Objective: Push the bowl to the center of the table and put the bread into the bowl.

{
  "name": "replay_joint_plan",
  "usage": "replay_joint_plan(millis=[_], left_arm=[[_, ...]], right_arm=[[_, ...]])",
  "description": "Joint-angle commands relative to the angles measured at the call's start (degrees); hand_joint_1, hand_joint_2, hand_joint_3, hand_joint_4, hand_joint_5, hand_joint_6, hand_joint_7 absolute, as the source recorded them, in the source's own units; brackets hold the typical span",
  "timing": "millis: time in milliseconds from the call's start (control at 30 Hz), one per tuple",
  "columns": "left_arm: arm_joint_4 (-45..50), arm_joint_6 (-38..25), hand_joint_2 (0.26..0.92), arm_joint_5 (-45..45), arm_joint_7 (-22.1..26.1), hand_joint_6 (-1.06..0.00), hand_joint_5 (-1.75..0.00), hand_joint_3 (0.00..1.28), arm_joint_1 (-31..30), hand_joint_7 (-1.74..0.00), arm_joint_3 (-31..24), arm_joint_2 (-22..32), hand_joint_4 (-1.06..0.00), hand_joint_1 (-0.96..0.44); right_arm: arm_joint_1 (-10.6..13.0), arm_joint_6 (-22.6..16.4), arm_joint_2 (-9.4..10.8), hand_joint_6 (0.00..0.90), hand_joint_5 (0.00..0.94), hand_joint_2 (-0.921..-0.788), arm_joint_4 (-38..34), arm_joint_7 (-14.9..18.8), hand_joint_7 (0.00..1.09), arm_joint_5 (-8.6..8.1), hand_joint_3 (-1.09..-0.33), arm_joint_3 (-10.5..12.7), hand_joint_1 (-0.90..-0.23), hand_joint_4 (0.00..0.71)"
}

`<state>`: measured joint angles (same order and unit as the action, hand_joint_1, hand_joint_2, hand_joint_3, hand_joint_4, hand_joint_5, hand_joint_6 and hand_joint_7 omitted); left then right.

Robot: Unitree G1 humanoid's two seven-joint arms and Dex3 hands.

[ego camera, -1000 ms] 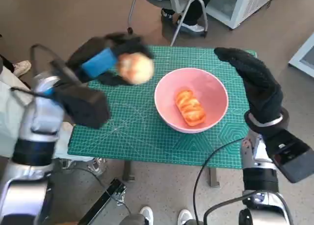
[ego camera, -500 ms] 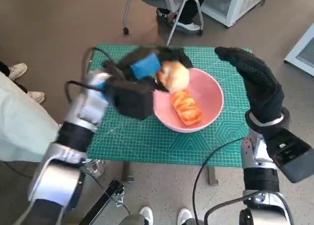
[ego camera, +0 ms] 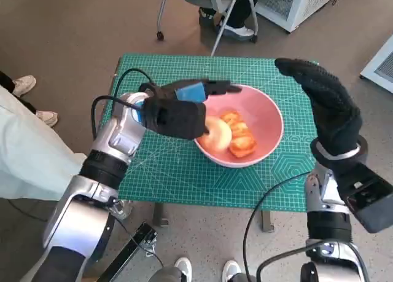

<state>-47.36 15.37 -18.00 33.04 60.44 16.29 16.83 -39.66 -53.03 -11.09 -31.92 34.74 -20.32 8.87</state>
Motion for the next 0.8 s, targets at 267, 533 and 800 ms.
replay_joint_plan(millis=[267,533,800], left_arm=[[2.07,13.64,0.914,12.57,-11.07,-0.43,-0.1,0.06,-6.14,-0.36,-11.71,-4.74,-0.46,-0.3],[11.89,17.27,0.921,23.78,-14.25,-0.43,-0.08,0.13,-12.87,-0.38,-18.38,-10.41,-0.48,-0.4],[26.66,13.96,0.921,29.93,-13.76,-0.17,-0.04,0.26,-19.97,-0.67,-19.14,-12.58,-0.4,-0.38]], right_arm=[[-0.43,0.35,-0.1,0.049,0.007,-0.921,-0.36,-3.97,0.81,2.67,-0.735,0.71,-0.658,0.334],[-1.11,3.08,0.9,0.06,0.009,-0.921,1.65,-9.84,0.82,5.15,-0.739,0.78,-0.666,0.339],[-1.71,6.92,1.51,0.069,0.012,-0.921,4.65,-14.06,0.78,6.67,-0.737,0.23,-0.646,0.353]])
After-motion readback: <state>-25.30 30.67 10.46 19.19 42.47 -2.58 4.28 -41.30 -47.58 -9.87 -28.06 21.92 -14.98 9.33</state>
